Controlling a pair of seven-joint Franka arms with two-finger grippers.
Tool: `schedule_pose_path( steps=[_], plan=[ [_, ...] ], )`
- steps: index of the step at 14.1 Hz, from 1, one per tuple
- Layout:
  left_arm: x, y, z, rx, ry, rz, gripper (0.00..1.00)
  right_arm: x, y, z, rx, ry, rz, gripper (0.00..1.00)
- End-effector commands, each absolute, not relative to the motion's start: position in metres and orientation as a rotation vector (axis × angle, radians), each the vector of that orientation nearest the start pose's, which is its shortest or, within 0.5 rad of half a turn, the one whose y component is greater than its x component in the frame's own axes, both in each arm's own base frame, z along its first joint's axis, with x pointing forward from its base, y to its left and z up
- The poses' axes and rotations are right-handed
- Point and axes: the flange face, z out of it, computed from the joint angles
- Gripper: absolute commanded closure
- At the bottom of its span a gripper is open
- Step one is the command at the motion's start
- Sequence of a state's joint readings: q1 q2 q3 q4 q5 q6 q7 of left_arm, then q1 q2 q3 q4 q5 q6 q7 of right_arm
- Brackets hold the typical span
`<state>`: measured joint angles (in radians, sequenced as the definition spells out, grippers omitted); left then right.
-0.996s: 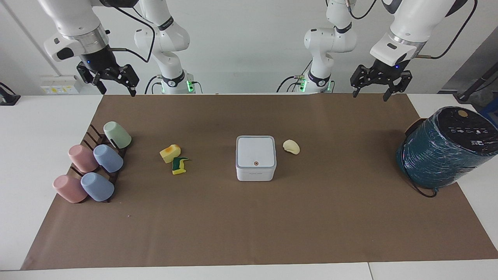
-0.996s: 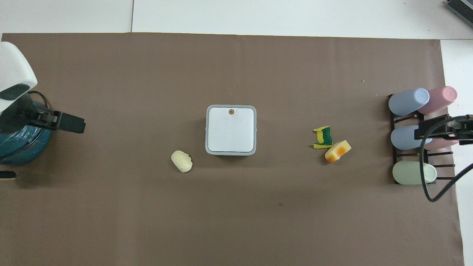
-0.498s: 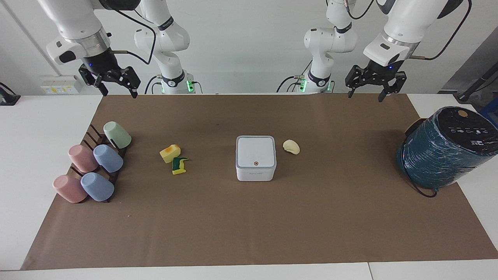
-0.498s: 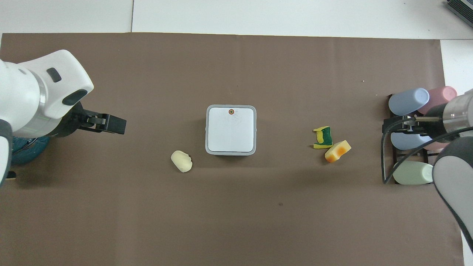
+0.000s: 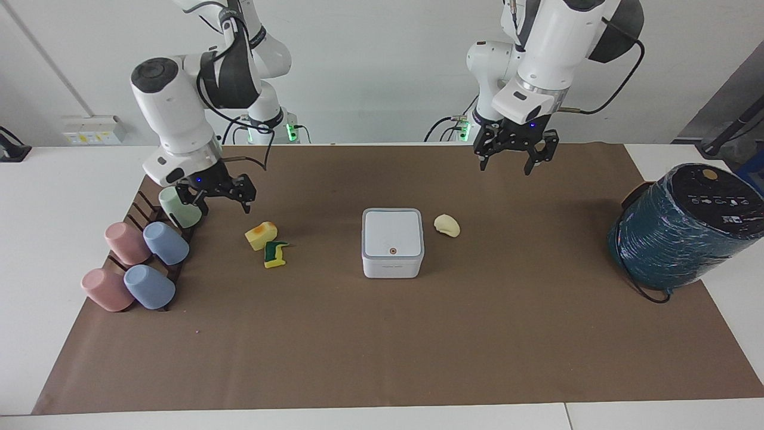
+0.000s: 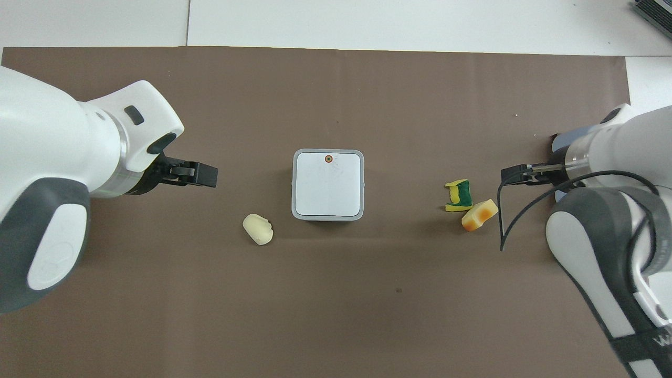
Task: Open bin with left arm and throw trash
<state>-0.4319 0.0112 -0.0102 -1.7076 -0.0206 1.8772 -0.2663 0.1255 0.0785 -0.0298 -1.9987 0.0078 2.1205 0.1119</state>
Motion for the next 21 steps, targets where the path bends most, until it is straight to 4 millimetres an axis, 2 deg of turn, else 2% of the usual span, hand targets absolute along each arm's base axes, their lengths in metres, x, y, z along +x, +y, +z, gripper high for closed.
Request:
schedule_pose_path(
  steps=[1, 3, 4, 5, 6, 8, 11, 13, 14, 17, 18, 19, 20, 21],
  plan=[
    [0.534, -0.296, 0.549, -3.225, 0.21, -0.31, 0.37, 0.561, 0.059, 0.389, -3.117, 0.162, -0.02, 0.0],
    [0.539, -0.33, 0.53, -3.263, 0.206, -0.401, 0.72, 0.548, 0.054, 0.366, -3.12, 0.176, 0.004, 0.0],
    [0.541, -0.339, 0.525, -3.294, 0.192, -0.432, 0.9, 0.544, 0.052, 0.359, -3.118, 0.183, 0.004, 0.0],
    [0.542, -0.352, 0.517, -3.318, 0.203, -0.471, 1.0, 0.539, 0.05, 0.353, -3.118, 0.193, 0.004, 0.0],
    [0.542, -0.361, 0.512, -3.328, 0.217, -0.523, 1.0, 0.532, 0.047, 0.347, -3.117, 0.198, 0.004, 0.0],
    [0.543, -0.361, 0.503, -3.332, 0.213, -0.56, 1.0, 0.524, 0.038, 0.335, -3.115, 0.223, 0.001, 0.0],
    [0.542, -0.362, 0.481, -3.335, 0.23, -0.633, 1.0, 0.521, 0.037, 0.328, -3.085, 0.271, -0.01, 0.0],
    [0.541, -0.381, 0.457, -3.334, 0.275, -0.628, 1.0, 0.519, 0.037, 0.322, -3.034, 0.326, 0.001, 0.0],
    [0.543, -0.386, 0.443, -3.335, 0.275, -0.642, 1.0, 0.519, 0.037, 0.32, -3.033, 0.327, -0.003, 0.0],
    [0.541, -0.392, 0.422, -3.329, 0.292, -0.596, 1.0, 0.518, 0.036, 0.314, -3.036, 0.32, 0.0, 0.0],
    [0.537, -0.397, 0.42, -3.328, 0.309, -0.585, 1.0, 0.518, 0.034, 0.313, -3.038, 0.297, -0.011, 0.3],
    [0.536, -0.397, 0.417, -3.326, 0.309, -0.573, 1.0, 0.518, 0.035, 0.313, -3.04, 0.286, -0.009, 0.72],
    [0.534, -0.396, 0.412, -3.324, 0.314, -0.561, 1.0, 0.518, 0.036, 0.313, -3.039, 0.292, -0.008, 1.0],
    [0.532, -0.395, 0.409, -3.321, 0.316, -0.545, 1.0, 0.518, 0.035, 0.312, -3.039, 0.299, -0.006, 1.0]
  ],
)
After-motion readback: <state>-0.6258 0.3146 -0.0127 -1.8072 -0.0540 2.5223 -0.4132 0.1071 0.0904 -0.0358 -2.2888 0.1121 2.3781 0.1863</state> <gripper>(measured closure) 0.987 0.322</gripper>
